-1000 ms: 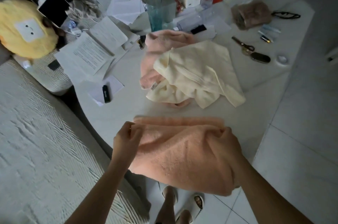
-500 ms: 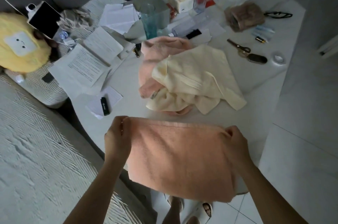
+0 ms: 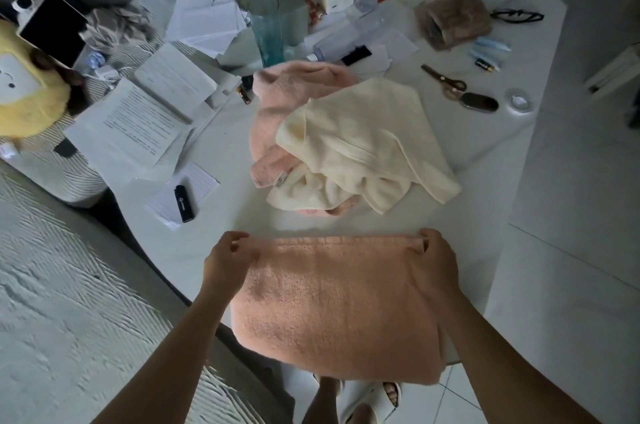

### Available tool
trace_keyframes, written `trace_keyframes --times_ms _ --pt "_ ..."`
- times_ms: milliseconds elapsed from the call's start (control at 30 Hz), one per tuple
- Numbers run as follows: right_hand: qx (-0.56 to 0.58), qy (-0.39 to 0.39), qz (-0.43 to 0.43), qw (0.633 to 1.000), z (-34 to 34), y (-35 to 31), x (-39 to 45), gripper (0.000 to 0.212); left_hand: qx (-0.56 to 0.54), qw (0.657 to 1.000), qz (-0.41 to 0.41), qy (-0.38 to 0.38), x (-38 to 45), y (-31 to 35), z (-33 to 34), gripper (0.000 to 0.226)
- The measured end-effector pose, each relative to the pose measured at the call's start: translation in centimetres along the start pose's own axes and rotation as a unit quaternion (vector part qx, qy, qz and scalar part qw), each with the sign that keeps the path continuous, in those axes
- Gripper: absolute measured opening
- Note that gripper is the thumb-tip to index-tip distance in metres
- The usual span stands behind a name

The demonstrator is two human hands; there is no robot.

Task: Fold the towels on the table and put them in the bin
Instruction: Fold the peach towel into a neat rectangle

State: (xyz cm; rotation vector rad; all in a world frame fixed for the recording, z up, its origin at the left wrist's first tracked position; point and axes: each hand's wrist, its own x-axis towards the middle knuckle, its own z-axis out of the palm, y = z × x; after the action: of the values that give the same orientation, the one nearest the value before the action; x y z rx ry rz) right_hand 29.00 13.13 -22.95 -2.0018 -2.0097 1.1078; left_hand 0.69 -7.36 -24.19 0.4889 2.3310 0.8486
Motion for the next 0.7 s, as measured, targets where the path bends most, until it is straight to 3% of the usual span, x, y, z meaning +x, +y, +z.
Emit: trace_keyframes --times_ms 167,467,567,700 --pt "-0.072 -0.02 -0.05 0.996 -0.7 0.4 0.4 0.021 -0.023 0.995 -0.021 -0.09 0.9 0.3 -0.8 0.007" --pt "-0.018 -0.075 -0.119 0.99 -2.6 1.3 0.2 0.022 0.031 0.992 0.025 -0.122 -0.8 -0.1 -2.9 0.017" --pt "-0.041 -0.082 -0.17 0.981 -4.1 1.2 -0.3 0.009 0.083 0.989 0.045 -0.118 -1.6 0.0 -3.3 0.026" --pt "-0.026 -0.1 -0.234 0.967 -7.9 0.4 -2.0 0.022 0.103 0.981 0.085 -0.138 -4.5 2.0 -5.8 0.021"
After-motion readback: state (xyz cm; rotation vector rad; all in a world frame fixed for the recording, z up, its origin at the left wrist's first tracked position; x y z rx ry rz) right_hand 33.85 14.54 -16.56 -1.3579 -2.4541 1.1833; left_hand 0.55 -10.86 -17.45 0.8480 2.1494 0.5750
